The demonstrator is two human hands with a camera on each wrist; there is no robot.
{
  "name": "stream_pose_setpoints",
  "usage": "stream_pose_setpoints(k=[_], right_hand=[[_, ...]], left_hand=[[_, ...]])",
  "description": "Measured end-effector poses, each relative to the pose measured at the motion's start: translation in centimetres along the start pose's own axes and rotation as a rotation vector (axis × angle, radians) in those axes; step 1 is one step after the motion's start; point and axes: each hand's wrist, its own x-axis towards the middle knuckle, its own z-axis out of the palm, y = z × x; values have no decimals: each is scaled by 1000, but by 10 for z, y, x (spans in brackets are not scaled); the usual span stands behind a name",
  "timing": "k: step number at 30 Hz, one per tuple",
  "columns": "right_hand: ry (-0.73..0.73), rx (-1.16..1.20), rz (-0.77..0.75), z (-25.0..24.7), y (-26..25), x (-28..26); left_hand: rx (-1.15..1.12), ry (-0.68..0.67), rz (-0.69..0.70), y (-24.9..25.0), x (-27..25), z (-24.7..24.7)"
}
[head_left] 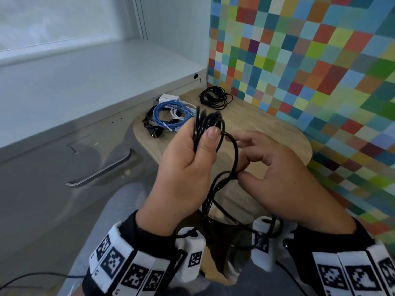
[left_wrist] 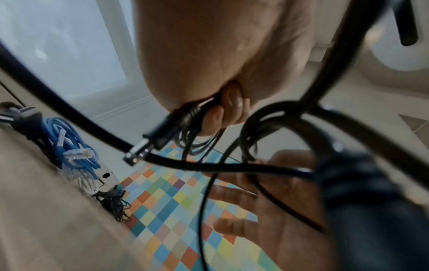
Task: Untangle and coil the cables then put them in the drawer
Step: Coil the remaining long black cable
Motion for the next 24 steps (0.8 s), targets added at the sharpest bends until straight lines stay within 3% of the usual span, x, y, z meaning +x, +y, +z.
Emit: stream_pose_setpoints(k=[6, 12, 15, 19, 24], right_hand=[[-207, 270, 118, -2, -2, -3], [-100, 238, 121, -4, 8, -1], [108, 263, 186, -10, 16, 1], [461, 693, 420, -17, 23, 7], [762, 768, 360, -19, 26, 10]], left_hand=[[38, -49, 34, 2, -1, 2], [32, -68, 30, 3, 3, -9], [-4, -18, 35, 3, 6, -22], [-17, 74, 2, 0, 9, -33], [125, 101, -72, -4, 11, -36]])
